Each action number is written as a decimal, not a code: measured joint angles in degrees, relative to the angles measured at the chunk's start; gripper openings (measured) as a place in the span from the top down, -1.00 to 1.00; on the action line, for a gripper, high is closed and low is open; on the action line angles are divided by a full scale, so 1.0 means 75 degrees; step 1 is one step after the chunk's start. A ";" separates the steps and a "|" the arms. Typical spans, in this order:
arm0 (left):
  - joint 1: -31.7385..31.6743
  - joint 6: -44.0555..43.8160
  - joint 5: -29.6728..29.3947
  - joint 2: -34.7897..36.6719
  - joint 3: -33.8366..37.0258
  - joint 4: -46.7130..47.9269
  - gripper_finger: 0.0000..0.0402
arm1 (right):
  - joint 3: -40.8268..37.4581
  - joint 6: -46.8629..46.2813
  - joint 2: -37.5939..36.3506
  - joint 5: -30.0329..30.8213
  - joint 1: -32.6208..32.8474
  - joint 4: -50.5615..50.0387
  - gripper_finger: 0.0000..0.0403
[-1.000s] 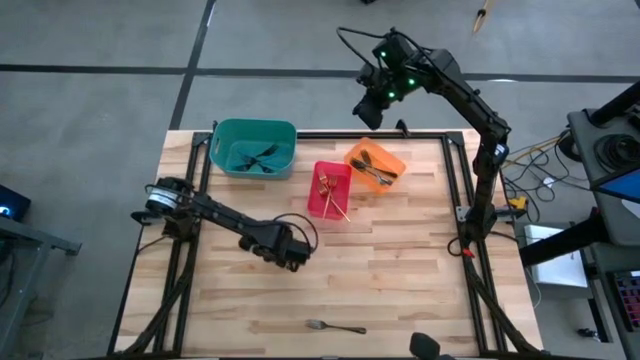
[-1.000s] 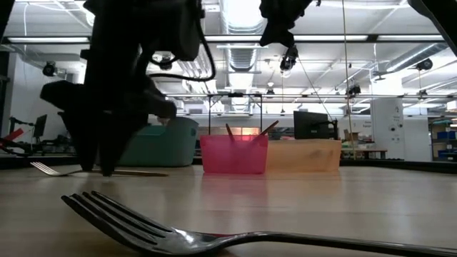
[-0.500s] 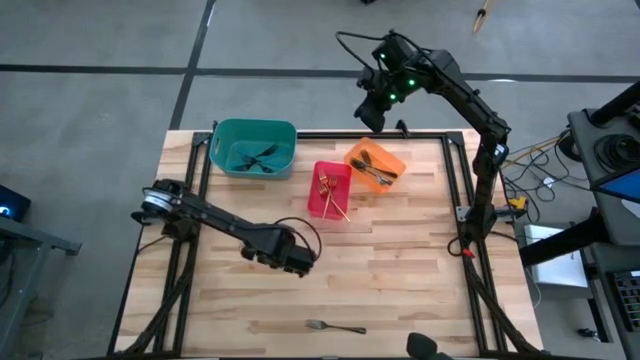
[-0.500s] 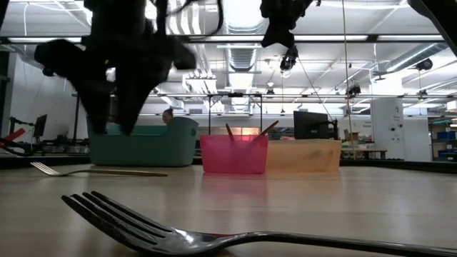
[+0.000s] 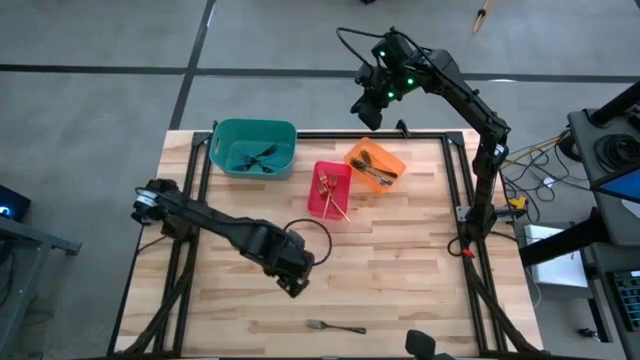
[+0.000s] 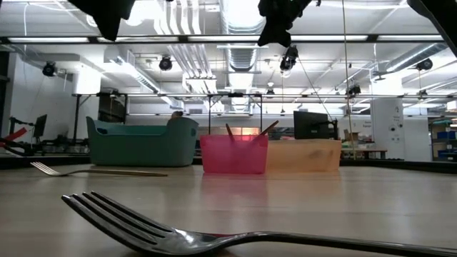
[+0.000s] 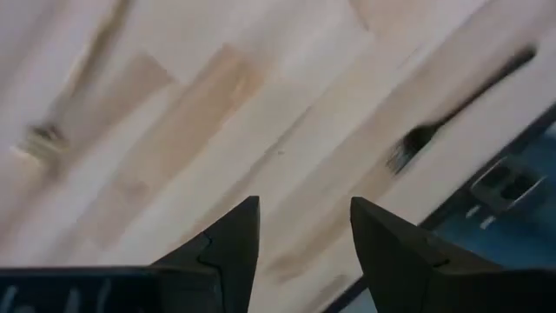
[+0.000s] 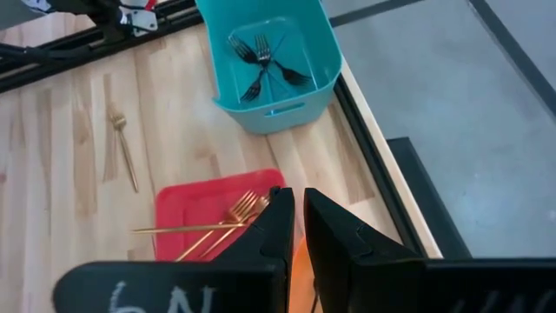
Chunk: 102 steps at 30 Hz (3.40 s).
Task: Sort silverware by color (type)
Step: Put the golden fork into the red bin
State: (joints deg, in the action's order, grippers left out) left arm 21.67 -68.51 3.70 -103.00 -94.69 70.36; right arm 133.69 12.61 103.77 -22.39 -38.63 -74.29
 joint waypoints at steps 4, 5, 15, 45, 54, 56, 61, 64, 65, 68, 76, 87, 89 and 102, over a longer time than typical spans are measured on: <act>-0.0191 0.1604 0.0040 0.0003 -0.0152 0.1207 0.19 | 0.0000 -0.0170 0.0000 -0.0003 0.0000 -0.0005 0.89; -0.0297 0.2017 0.0036 0.0003 -0.0148 0.1432 0.19 | 0.0000 -0.0217 -0.0001 0.0000 0.0000 -0.0042 0.89; -0.1758 0.5824 -0.0361 0.0415 0.1322 0.0677 0.27 | 0.0000 -0.0572 -0.0032 0.0000 0.0000 -0.0486 0.89; -0.3212 0.8570 0.0630 0.2637 0.7932 -0.5915 0.22 | 0.0000 -0.3026 -0.0035 0.1469 0.0135 -0.0312 0.89; -0.3214 0.9413 0.0324 0.2458 0.7972 -0.5991 0.74 | 0.0000 -0.3412 -0.0022 0.1609 0.0358 -0.0177 0.89; -0.3220 0.9473 0.0288 0.2448 0.7973 -0.5994 0.92 | 0.0000 -0.3528 -0.0021 0.1588 0.0505 -0.0218 0.89; -0.3143 0.9847 0.0095 0.2598 0.7781 -0.5768 0.98 | 0.0000 -0.4319 -0.0019 0.1271 0.0910 -0.0288 0.89; -0.3115 1.0296 -0.0080 0.2902 0.7460 -0.5340 0.99 | 0.0001 -0.4766 0.0049 0.0221 0.1133 -0.0286 0.89; -0.3113 1.0439 -0.0131 0.3063 0.7288 -0.5298 0.99 | 0.0002 -0.4863 0.0095 -0.0133 0.1220 -0.0280 0.89; -0.3064 1.0737 -0.0370 0.3478 0.6848 -0.4938 0.99 | 0.0000 -0.5145 0.0260 -0.0683 0.1532 -0.0276 0.89; -0.2897 1.1426 -0.1112 0.4010 0.5134 -0.3831 0.99 | 0.0000 -0.5287 0.0924 -0.2608 0.2439 -0.0788 0.85; -0.2819 1.1789 -0.1457 0.3380 0.3818 -0.3795 1.00 | -0.0003 -0.4707 0.1844 -0.3433 0.3188 -0.0759 0.85; -0.2768 1.1810 -0.1453 0.3248 0.3702 -0.3761 1.00 | -0.0003 -0.4601 0.1925 -0.3253 0.3205 -0.0710 0.85; -0.2674 1.1681 -0.1445 0.3080 0.3441 -0.3647 1.00 | -0.0034 -0.4611 0.2130 -0.3009 0.3201 -0.0639 0.60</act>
State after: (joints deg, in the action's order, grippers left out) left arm 1.61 19.10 -7.14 -79.90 -68.88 43.01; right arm 133.43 -21.98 119.74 -44.96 -14.62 -79.08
